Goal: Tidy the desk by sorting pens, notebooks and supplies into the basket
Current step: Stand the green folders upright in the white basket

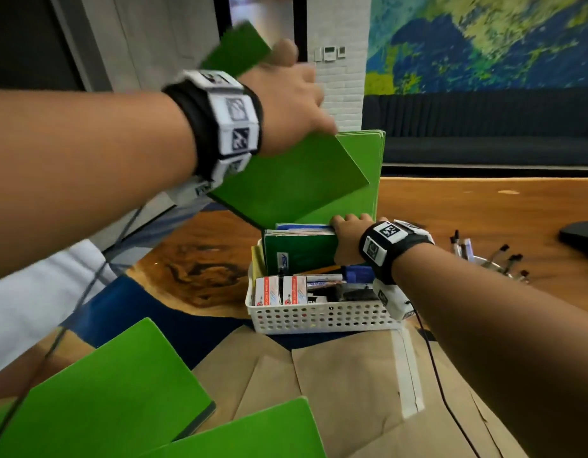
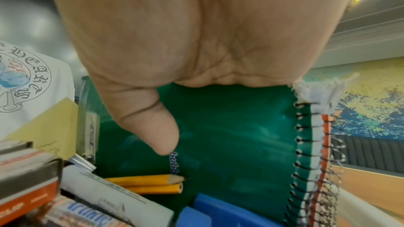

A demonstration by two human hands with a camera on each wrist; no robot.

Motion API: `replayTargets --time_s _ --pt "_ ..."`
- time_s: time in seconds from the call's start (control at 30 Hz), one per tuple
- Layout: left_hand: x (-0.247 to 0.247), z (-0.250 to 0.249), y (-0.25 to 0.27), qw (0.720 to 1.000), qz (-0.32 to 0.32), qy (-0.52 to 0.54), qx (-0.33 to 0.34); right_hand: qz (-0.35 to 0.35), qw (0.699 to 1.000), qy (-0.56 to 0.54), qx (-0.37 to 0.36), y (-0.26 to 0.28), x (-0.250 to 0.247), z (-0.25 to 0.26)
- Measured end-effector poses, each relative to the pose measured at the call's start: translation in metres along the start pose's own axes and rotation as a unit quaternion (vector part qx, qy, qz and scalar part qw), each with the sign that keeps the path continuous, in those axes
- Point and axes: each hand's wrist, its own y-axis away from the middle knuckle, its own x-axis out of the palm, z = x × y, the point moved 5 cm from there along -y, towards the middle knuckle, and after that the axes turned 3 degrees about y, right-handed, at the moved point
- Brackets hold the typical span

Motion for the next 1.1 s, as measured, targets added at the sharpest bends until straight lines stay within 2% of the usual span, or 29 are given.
replayTargets --time_s 0.1,0.2,0.27,0.37,0.47,0.53,0.6,0.63,0.67,0.73,0.87,1.0,1.1 --pt "0.012 -0.048 -0.024 0.997 -0.017 -0.026 0.066 -0.001 1.000 -0.007 -0.003 0.000 0.001 -0.001" --pt "0.029 -0.082 -0.035 0.997 -0.003 0.018 0.071 0.016 1.000 -0.008 -0.002 0.001 0.002 -0.003" --pt "0.024 -0.086 -0.036 0.996 -0.044 0.068 0.030 0.015 1.000 -0.010 -0.010 0.000 0.004 -0.003" --pt "0.014 -0.056 -0.026 0.981 -0.096 0.120 -0.120 0.009 1.000 -0.015 -0.014 0.000 0.005 -0.003" --pt "0.017 -0.022 -0.005 0.939 -0.094 0.182 -0.277 0.003 1.000 -0.012 -0.014 -0.001 0.005 -0.002" --pt "0.035 -0.013 0.006 0.899 -0.031 0.266 -0.347 0.000 1.000 -0.014 -0.010 -0.001 0.005 -0.001" --pt "0.052 -0.017 0.015 0.853 0.019 0.379 -0.358 0.000 1.000 -0.014 -0.009 0.000 0.004 -0.001" --pt "0.056 -0.020 0.018 0.835 0.024 0.425 -0.349 0.002 1.000 -0.014 -0.008 0.001 0.004 -0.001" --pt "0.055 -0.021 0.020 0.828 0.018 0.451 -0.332 0.005 1.000 -0.015 -0.007 0.002 0.004 -0.001" --pt "0.050 -0.018 0.019 0.847 0.010 0.449 -0.284 0.008 1.000 -0.015 -0.007 0.003 0.002 -0.001" --pt "0.050 -0.003 0.000 0.892 0.064 0.390 -0.219 0.013 1.000 -0.014 -0.005 0.004 0.001 0.000" --pt "0.062 0.005 -0.029 0.909 0.089 0.329 -0.240 0.016 1.000 -0.018 -0.009 0.005 0.001 0.000" --pt "0.080 -0.017 -0.051 0.914 0.100 0.299 -0.255 0.015 1.000 -0.022 -0.014 0.006 0.001 -0.001"
